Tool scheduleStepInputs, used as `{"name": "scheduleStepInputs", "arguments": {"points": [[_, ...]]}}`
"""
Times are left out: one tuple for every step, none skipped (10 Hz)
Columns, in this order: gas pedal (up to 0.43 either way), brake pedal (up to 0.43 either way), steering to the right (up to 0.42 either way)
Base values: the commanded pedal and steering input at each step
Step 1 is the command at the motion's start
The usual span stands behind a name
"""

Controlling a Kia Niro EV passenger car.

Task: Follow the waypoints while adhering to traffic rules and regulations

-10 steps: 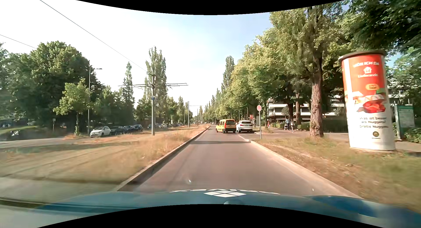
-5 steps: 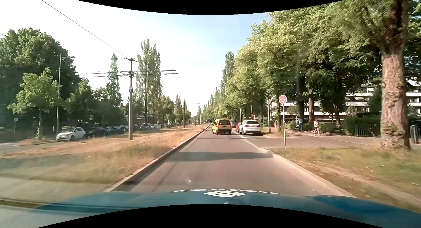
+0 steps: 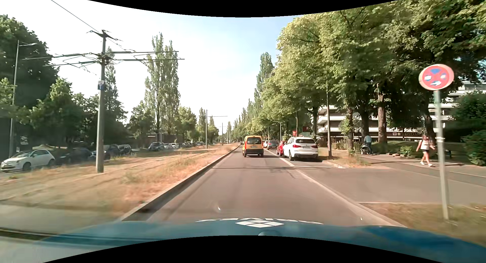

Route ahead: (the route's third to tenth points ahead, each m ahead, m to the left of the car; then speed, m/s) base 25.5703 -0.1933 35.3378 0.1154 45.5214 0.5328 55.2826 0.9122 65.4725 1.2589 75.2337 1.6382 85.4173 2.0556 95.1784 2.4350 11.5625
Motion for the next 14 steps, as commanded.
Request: {"name": "scheduleStepInputs", "arguments": {"points": [[0.0,0.0,-0.005],[0.0,0.0,-0.005],[0.0,0.0,-0.004],[0.0,0.0,-0.005],[0.0,0.0,-0.004],[0.0,0.0,-0.004],[0.0,0.0,-0.004],[0.0,0.0,-0.004],[0.0,0.0,-0.004],[0.02,0.0,-0.004],[0.059,0.0,-0.004],[0.059,0.0,-0.004],[0.059,0.0,-0.004],[0.059,0.0,-0.004]]}}
